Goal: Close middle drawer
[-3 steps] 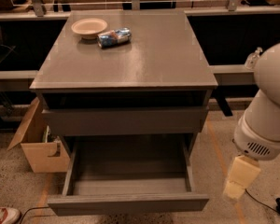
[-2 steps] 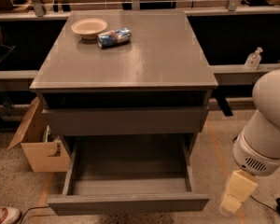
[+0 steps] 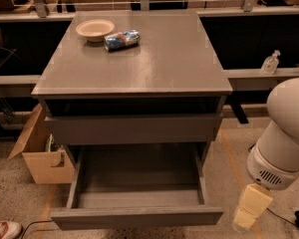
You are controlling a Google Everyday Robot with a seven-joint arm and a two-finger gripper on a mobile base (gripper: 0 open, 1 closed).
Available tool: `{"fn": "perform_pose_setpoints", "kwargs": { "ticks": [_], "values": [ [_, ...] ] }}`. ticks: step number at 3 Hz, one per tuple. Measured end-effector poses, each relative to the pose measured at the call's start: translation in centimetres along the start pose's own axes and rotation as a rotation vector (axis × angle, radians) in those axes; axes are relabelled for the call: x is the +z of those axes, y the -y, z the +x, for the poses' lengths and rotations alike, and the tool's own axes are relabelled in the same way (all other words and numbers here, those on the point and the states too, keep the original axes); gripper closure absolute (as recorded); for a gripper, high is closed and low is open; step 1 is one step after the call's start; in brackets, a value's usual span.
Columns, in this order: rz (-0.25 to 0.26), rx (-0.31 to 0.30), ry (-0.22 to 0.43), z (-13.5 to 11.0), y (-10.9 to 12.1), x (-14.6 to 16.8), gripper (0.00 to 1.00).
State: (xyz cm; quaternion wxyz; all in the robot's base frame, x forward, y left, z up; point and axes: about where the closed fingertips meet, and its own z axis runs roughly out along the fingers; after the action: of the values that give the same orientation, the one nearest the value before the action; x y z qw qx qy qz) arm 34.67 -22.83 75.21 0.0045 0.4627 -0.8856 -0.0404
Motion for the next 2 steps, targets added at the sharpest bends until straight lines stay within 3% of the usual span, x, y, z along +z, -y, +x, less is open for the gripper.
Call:
{"fn": "perform_pose_setpoints", "kwargs": {
  "ticks": [2],
  "values": [
    [-0.093, 0.115, -0.028, -0.8, -1.0, 7.8, 0.00]
  ]
}}
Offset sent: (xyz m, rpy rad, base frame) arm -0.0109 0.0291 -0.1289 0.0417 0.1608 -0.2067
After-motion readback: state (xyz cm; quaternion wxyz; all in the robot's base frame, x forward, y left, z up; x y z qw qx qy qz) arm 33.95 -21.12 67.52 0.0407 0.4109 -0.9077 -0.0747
